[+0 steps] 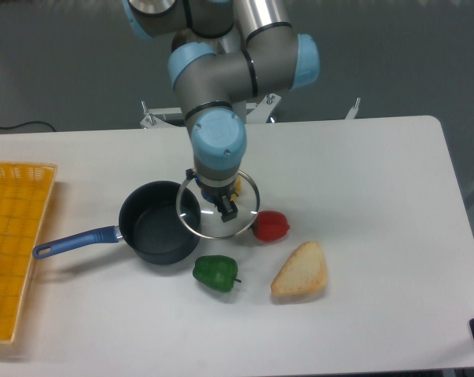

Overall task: Place the lid on the table
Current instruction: 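Lift the glass lid off the saucepan and carry it past the red pepper, then lower the held glass lid onto the open table beside the bread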

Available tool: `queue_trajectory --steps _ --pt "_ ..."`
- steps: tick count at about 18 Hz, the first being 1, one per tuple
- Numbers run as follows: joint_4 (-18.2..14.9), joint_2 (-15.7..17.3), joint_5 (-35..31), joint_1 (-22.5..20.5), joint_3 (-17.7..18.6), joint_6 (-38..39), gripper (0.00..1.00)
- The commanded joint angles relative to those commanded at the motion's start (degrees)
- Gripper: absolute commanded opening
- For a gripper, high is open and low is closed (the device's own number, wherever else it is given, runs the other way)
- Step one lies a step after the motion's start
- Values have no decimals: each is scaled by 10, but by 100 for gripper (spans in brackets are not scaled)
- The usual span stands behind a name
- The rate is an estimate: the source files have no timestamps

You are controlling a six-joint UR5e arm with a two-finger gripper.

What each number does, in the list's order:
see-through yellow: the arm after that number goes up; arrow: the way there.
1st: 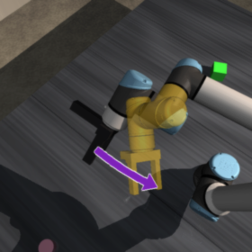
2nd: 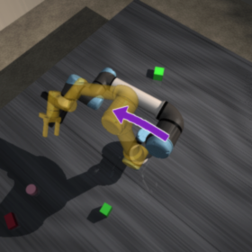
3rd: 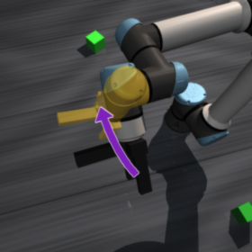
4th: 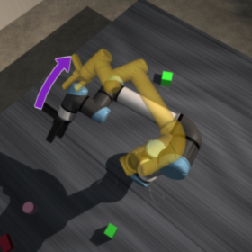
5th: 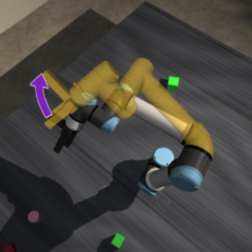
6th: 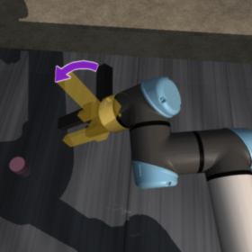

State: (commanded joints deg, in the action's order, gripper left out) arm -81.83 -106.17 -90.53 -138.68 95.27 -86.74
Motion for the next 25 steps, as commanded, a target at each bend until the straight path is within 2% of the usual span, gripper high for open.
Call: queue_trajectory --steps 10,17,20,25 --pt "3 -2 -18 -66 1 -78 48" --pt "8 -19 -16 -101 -3 -128 47" --pt "38 -27 -16 -120 -1 -154 47" --pt "52 -40 -17 -141 -2 -183 47"
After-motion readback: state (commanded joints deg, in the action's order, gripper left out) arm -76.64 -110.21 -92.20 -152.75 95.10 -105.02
